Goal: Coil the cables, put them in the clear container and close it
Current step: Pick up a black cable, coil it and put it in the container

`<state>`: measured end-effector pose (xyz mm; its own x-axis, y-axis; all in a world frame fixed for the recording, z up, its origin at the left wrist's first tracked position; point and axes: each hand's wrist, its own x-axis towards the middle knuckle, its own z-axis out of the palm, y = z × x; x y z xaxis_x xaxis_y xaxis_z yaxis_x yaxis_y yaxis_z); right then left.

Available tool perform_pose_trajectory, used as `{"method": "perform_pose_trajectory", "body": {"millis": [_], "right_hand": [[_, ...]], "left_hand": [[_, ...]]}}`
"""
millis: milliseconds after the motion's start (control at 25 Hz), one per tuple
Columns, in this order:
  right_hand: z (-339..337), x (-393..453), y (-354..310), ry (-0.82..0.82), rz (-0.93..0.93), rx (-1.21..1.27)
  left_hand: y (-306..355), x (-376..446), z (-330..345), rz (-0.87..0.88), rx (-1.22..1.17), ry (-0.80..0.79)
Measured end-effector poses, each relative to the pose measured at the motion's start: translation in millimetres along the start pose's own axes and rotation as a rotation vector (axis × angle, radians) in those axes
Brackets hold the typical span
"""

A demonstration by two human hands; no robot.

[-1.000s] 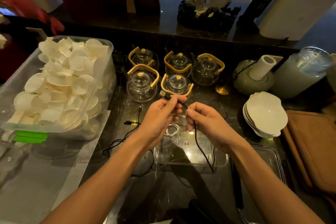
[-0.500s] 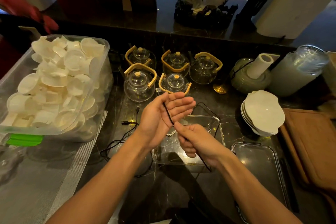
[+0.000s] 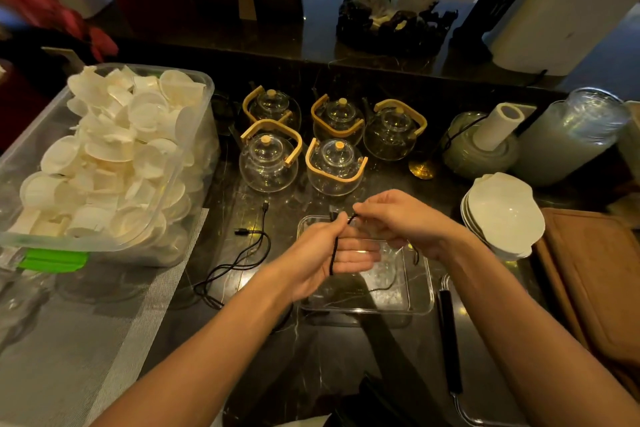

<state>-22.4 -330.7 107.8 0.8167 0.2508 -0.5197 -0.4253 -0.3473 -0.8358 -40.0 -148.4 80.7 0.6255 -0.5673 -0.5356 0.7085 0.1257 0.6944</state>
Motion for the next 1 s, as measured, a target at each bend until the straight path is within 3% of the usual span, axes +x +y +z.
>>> {"method": "perform_pose_trajectory", "body": {"millis": [160,280,440,560,720,880,1000], "right_hand": [[37.8,-20.3,-0.6,0.282,-0.223,-0.174],[62.1,-35.4,16.2,0.321,-0.382,-0.136],[65.2,-38.6,48.7,0.175,-0.244,0.068],[55.4,-34.9,64.4,0.082,-0.086,0.095],[25.7,-21.1,60.2,-0.027,0.001,0.193],[-1.7,-2.2,28.9,-0.117,0.122,0.213],[-0.9,5.0,10.7,-0.006,0.085,-0.023]], "left_hand": [[6.6,6.5,9.2,0.110,-0.133,0.150],[18.5,9.4,13.6,0.205,-0.263,0.134],[25.7,6.0,13.0,0.234,-0.412,0.025],[26.0,1.6,5.3,0.195,-0.464,-0.144],[17.6,-3.0,-3.4,0.072,-0.256,-0.305],[4.9,-2.1,-6.8,-0.007,0.147,-0.217],[4.0,0.3,-4.5,-0.015,0.284,-0.112]]}}
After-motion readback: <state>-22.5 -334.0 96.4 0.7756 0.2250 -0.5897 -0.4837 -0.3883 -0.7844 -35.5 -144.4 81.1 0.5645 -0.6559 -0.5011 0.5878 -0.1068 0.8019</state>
